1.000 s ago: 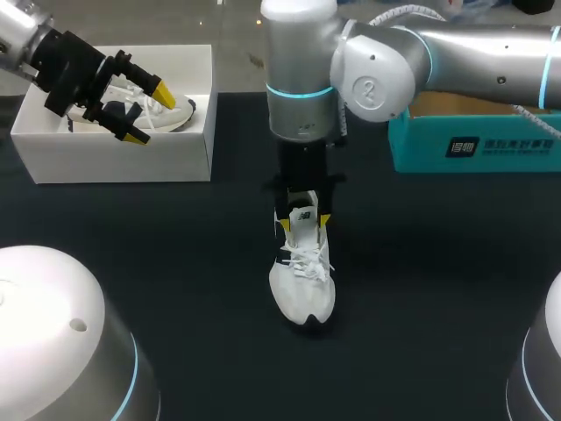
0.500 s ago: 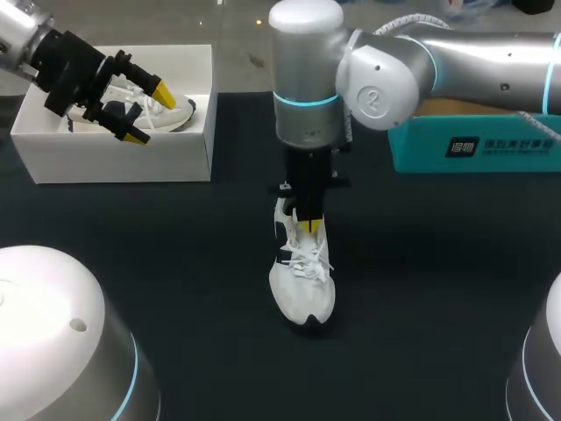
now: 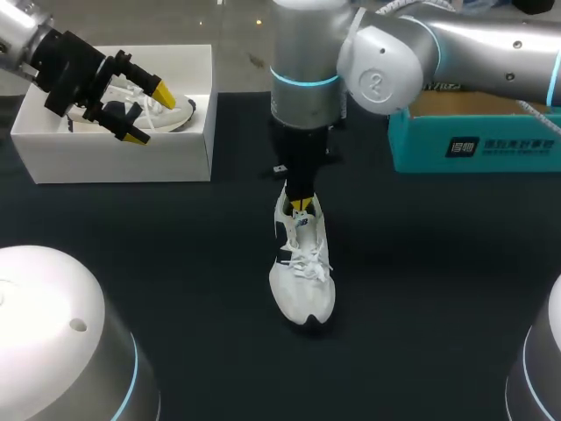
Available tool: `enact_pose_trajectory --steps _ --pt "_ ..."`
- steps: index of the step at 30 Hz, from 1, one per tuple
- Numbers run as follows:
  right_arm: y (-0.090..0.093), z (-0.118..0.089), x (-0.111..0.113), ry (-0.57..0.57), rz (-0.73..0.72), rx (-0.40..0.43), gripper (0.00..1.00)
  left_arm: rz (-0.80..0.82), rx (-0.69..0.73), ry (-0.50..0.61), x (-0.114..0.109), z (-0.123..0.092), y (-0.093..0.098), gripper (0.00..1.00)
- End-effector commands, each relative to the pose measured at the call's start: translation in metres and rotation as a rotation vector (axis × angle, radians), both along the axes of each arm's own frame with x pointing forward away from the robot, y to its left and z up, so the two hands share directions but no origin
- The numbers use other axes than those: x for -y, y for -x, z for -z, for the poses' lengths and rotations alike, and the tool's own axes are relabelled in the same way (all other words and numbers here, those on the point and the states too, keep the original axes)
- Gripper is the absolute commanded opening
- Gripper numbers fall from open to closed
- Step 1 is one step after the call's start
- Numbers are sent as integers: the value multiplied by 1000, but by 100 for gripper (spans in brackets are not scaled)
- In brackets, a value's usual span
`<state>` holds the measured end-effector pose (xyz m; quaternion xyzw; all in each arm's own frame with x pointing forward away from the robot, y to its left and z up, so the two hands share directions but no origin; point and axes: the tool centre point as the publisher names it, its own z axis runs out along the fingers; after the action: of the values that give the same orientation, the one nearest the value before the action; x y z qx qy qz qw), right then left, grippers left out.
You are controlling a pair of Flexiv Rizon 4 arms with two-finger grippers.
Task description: Take the shoe out of the shoebox, open the shoe tongue, remove and reinsert the insole, then place the shoe into the shoebox
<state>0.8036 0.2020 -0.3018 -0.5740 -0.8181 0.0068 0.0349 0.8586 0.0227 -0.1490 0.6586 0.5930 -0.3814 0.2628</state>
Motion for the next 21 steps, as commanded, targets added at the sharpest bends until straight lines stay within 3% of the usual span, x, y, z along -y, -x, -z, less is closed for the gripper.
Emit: enact_pose_trajectory --steps 1,11,14,16,19,20,21 --pt "9 -5 10 -86 -264 163 0 1 0 -4 0 -1 0 100" --pt "9 -5 10 -86 -264 163 0 1 0 -4 0 -1 0 100" --pt "-4 -8 4 -111 -684 271 0 1 0 -4 0 -1 0 100" --pt "-10 -13 8 -50 -841 337 0 1 0 -4 0 -1 0 100" --pt "-15 -18 13 -68 -1160 362 0 1 0 -4 0 -1 0 100" --pt "-17 -16 17 34 -1194 363 0 1 0 -4 0 -1 0 100" --pt "-17 -16 17 34 -1194 363 0 1 0 -4 0 -1 0 100"
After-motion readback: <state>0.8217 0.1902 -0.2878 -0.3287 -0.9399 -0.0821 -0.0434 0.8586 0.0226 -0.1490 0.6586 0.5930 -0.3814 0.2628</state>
